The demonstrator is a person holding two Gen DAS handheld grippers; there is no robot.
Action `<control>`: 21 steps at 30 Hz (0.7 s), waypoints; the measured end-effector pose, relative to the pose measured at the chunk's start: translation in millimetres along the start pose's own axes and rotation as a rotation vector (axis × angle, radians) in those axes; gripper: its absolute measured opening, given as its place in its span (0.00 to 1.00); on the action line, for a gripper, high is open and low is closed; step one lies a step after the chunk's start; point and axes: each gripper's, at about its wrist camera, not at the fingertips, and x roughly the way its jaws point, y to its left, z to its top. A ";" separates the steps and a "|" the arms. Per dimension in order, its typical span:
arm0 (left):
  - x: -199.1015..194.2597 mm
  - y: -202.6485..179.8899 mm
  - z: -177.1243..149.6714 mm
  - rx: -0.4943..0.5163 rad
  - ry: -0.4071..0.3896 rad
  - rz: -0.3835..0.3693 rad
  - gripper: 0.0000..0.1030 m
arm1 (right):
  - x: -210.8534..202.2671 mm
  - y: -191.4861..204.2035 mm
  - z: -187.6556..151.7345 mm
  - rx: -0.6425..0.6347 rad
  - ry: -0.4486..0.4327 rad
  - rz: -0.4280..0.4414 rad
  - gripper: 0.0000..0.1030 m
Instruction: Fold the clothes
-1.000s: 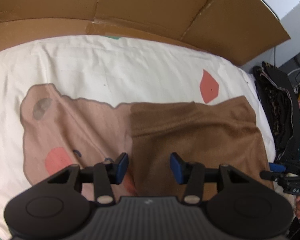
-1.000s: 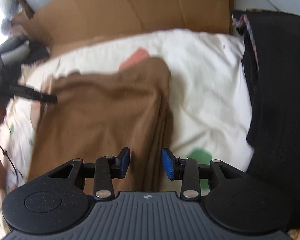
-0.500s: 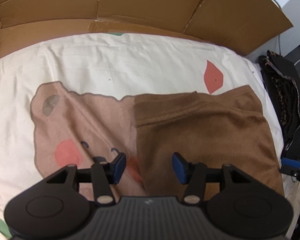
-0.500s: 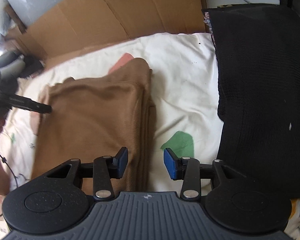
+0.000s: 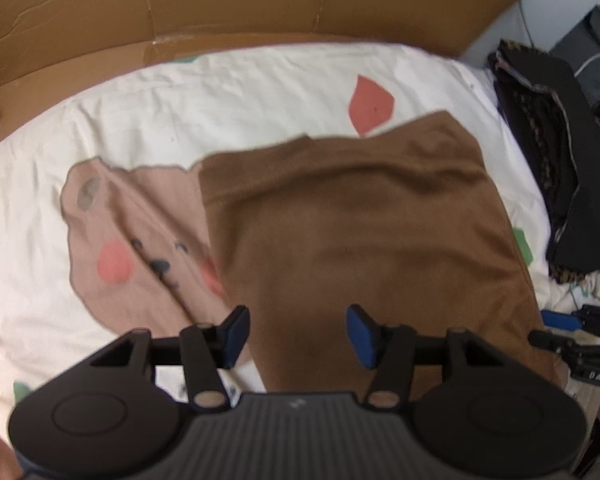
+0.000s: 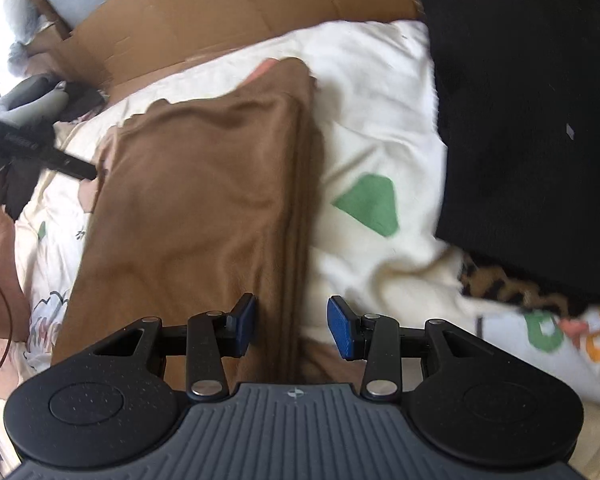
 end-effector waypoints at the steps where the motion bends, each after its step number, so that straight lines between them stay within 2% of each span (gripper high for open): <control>1: -1.8 -4.1 -4.0 -0.011 0.000 0.003 0.55 | -1.6 -3.0 -2.4 0.006 0.001 0.003 0.45; 5: -7.6 -19.0 -26.7 -0.085 -0.025 -0.010 0.51 | -6.7 -15.4 -12.0 0.024 -0.005 0.018 0.45; 9: -0.9 -37.1 -53.0 -0.112 0.021 -0.012 0.41 | -10.7 -26.9 -22.8 0.089 -0.022 0.060 0.45; 15: -4.4 -50.4 -87.9 -0.196 0.007 -0.008 0.38 | -20.9 -39.9 -36.1 0.208 -0.057 0.128 0.44; 21: 7.2 -73.3 -119.3 -0.235 0.018 -0.026 0.33 | -21.3 -30.3 -48.4 0.212 -0.051 0.165 0.44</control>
